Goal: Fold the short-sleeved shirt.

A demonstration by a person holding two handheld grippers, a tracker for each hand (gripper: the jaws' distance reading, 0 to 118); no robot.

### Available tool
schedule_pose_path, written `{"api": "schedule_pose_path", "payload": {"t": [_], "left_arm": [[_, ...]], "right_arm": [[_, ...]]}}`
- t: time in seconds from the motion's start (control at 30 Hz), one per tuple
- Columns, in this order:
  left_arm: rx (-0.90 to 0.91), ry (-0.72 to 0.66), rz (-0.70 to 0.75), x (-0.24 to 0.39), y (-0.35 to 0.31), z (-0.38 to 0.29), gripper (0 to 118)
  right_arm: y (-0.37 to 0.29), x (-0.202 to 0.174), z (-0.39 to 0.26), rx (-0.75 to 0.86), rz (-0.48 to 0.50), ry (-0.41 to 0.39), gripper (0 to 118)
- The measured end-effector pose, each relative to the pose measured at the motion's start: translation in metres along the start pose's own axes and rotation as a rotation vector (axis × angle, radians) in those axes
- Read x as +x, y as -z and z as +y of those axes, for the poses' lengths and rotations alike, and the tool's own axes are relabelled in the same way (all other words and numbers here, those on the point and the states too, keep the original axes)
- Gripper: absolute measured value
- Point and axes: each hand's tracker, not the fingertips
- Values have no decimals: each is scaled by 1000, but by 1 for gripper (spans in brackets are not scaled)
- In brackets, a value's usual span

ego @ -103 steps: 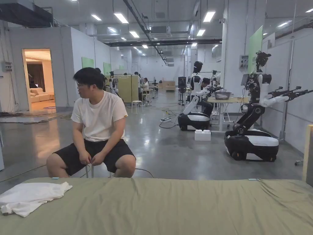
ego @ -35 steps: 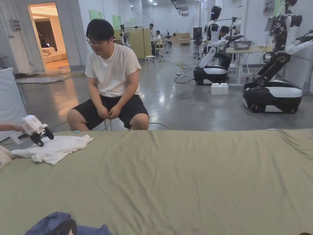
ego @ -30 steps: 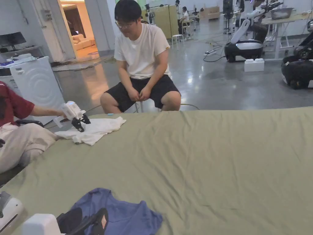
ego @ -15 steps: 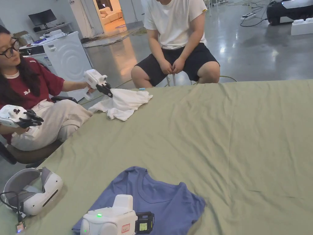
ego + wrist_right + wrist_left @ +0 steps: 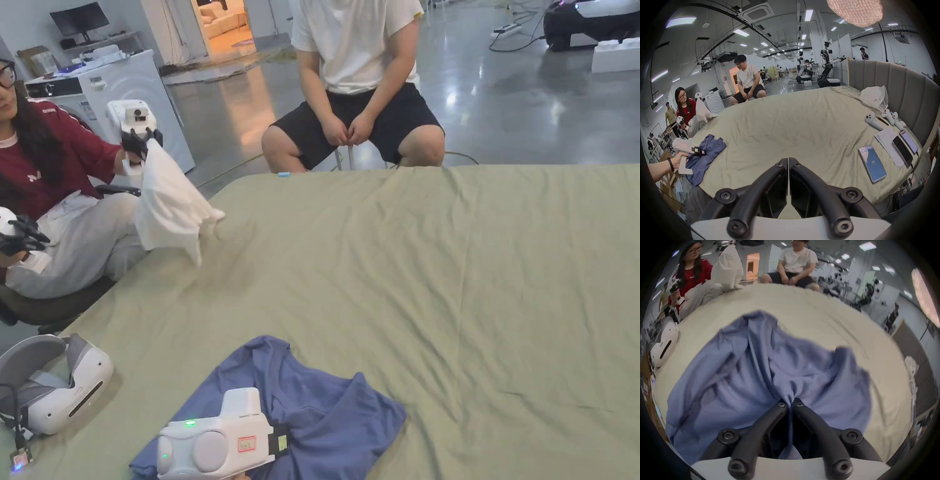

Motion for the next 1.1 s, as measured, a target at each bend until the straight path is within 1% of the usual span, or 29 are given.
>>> {"api": "schedule_pose_path", "payload": {"t": [0.07, 0.13, 0.2, 0.27, 0.33, 0.37, 0.43, 0.57, 0.67, 0.7, 0.77, 0.87, 0.9, 0.93, 0.97, 1.0, 1.03, 1.07, 1.1], "left_arm": [[104, -47, -60, 13, -24, 20, 0], [150, 1, -76, 38, -39, 42, 0], [178, 24, -125, 72, -56, 62, 0], [235, 25, -216, 107, -62, 73, 0], [266, -3, -358, 160, -63, 79, 0], [277, 10, -410, 185, -63, 81, 0], [253, 144, -487, 251, -56, 76, 0], [101, 311, -646, 365, -34, 16, 0], [-20, 434, -736, 435, -22, -55, 0], [-90, 476, -783, 455, -17, -86, 0], [-196, 527, -839, 483, -15, -138, 0], [-326, 560, -966, 499, -17, -202, 0], [-343, 550, -977, 502, -19, -218, 0], [-327, 556, -952, 505, -20, -227, 0], [-306, 562, -925, 502, -21, -232, 9], [-297, 555, -911, 499, -20, -231, 32], [-294, 516, -902, 493, -19, -224, 57], [-293, 459, -924, 483, -23, -214, 76], [-241, 430, -936, 473, -32, -200, 82]], "right_arm": [[-3, 2, 2, 3, 4, 0, 0], [-7, 5, -2, 23, -4, -5, 0], [-14, 9, -3, 38, -3, 15, 0], [-28, 17, -2, 54, -13, 41, 0], [-37, 24, -4, 64, -30, 72, 0], [-42, 32, -8, 73, -41, 87, 0], [-51, 43, -13, 80, -58, 120, 0], [-70, 64, -26, 90, -114, 153, 0], [-82, 78, -36, 89, -152, 178, 0], [-86, 82, -39, 84, -161, 193, 0], [-90, 90, -45, 77, -180, 209, 0], [-97, 93, -51, 70, -215, 204, 0], [-97, 94, -54, 67, -218, 200, 0], [-97, 94, -55, 58, -219, 197, 0], [-96, 94, -55, 52, -217, 192, 0], [-96, 93, -56, 50, -213, 184, 0], [-94, 90, -55, 51, -209, 177, 0], [-92, 88, -54, 53, -203, 170, 0], [-90, 86, -51, 60, -188, 162, 0]]}}
